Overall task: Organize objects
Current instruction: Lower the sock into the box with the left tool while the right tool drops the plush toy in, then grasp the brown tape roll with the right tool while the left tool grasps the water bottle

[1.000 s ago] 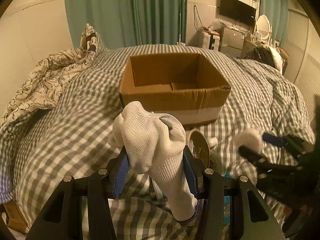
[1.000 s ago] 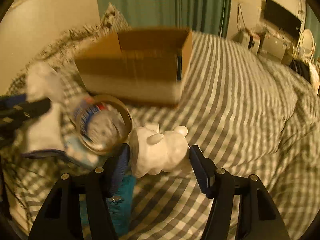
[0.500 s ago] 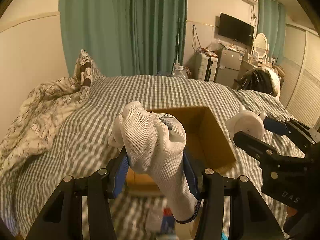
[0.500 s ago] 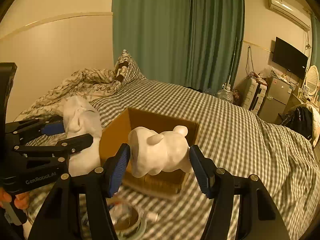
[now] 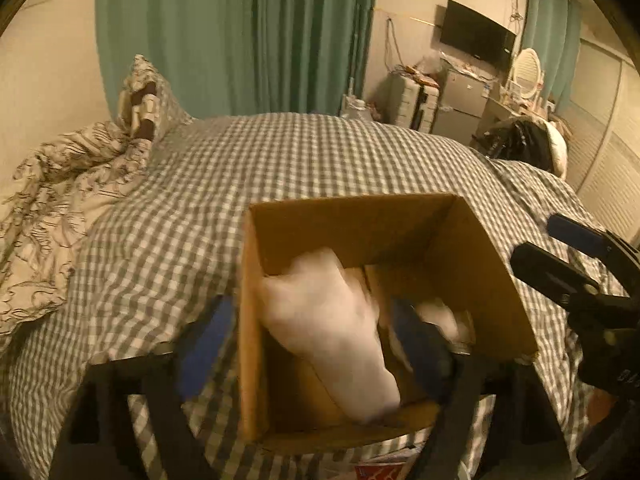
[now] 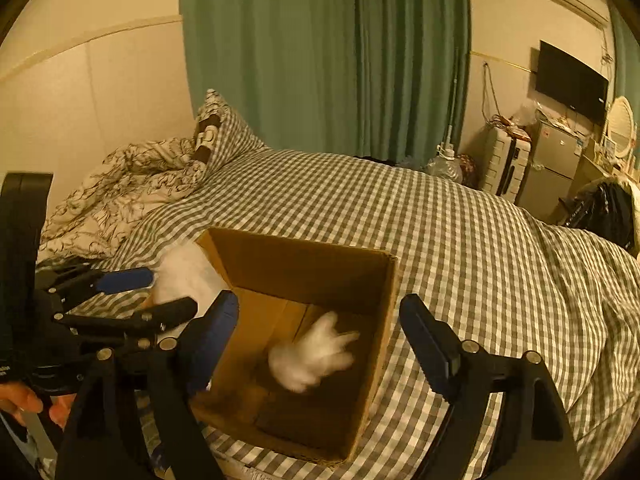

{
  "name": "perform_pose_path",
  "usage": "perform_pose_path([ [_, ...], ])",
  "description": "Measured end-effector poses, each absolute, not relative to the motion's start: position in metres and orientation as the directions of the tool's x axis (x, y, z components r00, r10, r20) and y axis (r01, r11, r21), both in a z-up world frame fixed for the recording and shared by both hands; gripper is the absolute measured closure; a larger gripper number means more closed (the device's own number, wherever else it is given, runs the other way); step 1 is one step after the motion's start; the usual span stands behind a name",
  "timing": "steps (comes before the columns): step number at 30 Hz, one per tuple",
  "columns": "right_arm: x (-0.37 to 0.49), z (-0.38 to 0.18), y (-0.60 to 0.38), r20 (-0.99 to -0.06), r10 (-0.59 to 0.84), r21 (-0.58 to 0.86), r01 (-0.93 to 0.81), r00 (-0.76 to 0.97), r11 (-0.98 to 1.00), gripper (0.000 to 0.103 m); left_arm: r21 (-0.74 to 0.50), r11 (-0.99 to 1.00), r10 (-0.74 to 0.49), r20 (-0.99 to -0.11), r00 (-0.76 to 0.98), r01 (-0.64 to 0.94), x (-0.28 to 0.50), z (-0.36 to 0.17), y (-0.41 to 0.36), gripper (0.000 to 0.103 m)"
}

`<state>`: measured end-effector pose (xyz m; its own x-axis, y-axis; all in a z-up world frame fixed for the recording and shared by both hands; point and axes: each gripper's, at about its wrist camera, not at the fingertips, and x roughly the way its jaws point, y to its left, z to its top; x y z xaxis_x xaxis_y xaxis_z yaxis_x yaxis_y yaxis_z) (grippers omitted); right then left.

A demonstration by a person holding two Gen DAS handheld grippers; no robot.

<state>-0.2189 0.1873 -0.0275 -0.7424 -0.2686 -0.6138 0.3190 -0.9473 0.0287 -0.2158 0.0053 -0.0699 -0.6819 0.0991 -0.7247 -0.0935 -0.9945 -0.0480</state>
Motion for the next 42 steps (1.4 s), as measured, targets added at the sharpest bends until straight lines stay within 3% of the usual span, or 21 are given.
perform_pose_path([
  [8, -0.168, 0.006, 0.202, -0.580, -0.245, -0.012, 0.309, -0.777, -0.951, 0.018, -0.011, -0.997, 0.058, -0.696, -0.716, -0.070, -0.176, -0.036, -0.008, 0.009],
  [12, -0.133, 0.034, 0.203, -0.550, -0.250, -0.034, 0.320, -0.797, -0.947, 0.013, 0.014, -0.997, 0.042, -0.675, -0.737, -0.070, -0.146, -0.016, -0.016, 0.000],
  [24, -0.044, 0.076, 0.197, -0.487, -0.218, -0.112, 0.308, -0.846, -0.945, 0.000, 0.116, -0.977, 0.055, -0.670, -0.740, -0.178, -0.053, 0.008, -0.017, 0.000],
  [31, -0.036, 0.019, 0.187, -0.589, -0.235, -0.065, 0.335, -0.773, -0.940, 0.000, 0.090, -0.989, 0.026, -0.668, -0.743, -0.116, -0.031, -0.036, -0.021, 0.000],
  [42, -0.062, -0.110, 0.150, -0.768, -0.270, 0.024, 0.396, -0.580, -0.918, 0.000, 0.072, -0.995, -0.011, -0.750, -0.661, -0.065, -0.049, -0.100, -0.029, 0.000],
])
